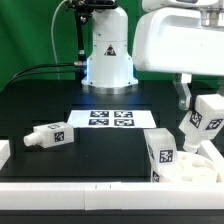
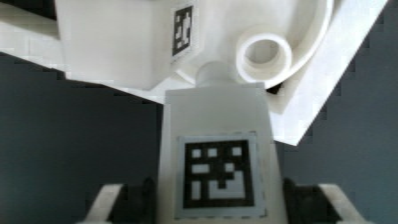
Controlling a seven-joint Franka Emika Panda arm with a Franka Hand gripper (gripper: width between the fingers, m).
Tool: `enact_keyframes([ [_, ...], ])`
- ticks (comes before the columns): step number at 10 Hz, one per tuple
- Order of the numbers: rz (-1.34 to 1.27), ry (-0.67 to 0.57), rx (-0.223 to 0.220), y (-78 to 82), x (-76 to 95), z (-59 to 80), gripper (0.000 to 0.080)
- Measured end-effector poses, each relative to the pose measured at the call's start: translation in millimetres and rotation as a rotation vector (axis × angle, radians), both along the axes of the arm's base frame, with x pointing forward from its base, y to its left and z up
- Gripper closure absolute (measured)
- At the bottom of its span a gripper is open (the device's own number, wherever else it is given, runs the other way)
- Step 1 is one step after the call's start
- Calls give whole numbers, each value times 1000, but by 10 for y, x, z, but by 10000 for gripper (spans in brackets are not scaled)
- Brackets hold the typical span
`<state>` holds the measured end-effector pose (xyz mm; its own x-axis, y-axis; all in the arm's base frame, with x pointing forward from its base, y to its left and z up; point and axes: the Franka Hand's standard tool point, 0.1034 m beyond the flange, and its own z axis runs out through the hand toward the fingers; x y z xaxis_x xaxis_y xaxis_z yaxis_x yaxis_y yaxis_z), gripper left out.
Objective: Assemble stool
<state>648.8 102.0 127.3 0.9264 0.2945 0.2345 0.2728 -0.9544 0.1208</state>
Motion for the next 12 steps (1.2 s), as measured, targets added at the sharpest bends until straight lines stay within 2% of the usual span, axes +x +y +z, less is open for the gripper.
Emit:
enact_keyframes([
  [1, -1, -12, 12, 95, -25, -76, 462],
  [2, -2, -2, 21, 202, -59, -91, 462],
  [3, -11, 0, 33, 206, -56, -87, 462],
  [6, -15, 7, 31, 192, -59, -93, 462],
  [9, -22, 2, 35, 188, -123, -270, 462],
  [12, -19, -12, 34, 176, -107, -343, 462],
])
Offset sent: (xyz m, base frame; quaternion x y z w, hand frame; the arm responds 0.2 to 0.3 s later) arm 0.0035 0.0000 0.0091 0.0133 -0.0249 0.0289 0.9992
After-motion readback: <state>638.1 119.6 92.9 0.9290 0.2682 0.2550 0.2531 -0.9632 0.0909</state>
